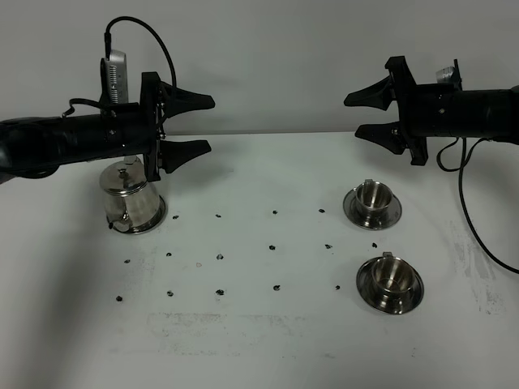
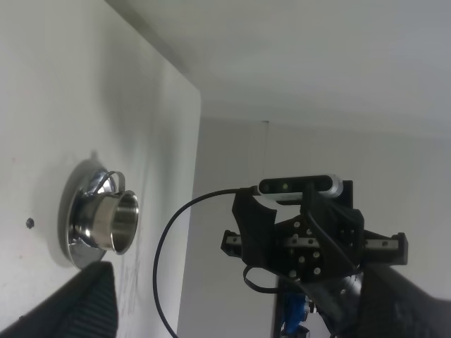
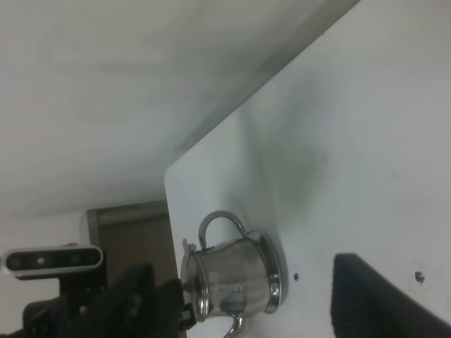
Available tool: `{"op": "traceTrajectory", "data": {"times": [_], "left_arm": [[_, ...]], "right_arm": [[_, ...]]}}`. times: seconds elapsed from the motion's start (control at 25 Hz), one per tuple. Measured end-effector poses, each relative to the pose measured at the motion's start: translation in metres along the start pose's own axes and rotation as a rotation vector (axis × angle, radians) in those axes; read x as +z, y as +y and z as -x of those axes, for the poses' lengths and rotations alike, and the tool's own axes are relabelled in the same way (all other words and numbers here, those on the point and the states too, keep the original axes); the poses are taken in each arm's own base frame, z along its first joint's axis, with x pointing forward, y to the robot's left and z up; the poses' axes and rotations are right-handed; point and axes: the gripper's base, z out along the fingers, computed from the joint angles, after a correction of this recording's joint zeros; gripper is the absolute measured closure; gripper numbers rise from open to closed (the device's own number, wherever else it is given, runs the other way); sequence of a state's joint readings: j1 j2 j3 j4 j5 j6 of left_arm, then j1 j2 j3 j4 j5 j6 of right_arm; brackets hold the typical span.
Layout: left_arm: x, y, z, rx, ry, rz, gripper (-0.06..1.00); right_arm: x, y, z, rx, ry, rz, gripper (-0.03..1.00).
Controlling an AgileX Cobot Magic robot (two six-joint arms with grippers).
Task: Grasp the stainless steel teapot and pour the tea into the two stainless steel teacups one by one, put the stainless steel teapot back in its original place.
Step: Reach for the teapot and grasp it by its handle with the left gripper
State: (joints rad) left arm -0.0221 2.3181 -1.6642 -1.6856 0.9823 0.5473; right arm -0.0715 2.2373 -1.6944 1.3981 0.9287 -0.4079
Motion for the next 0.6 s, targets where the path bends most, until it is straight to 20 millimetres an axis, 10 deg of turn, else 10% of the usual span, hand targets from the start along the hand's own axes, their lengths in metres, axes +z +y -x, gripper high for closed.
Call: {"op": "traceTrajectory", "data": {"times": [0.6], "left_arm": [[0.0000,-0.0030,-0.0025,0.164,0.029,-0.027,0.25]], "right_arm": [[0.0000,0.0019,0.0008,-0.191,-0.011,0.020,0.45]]}}
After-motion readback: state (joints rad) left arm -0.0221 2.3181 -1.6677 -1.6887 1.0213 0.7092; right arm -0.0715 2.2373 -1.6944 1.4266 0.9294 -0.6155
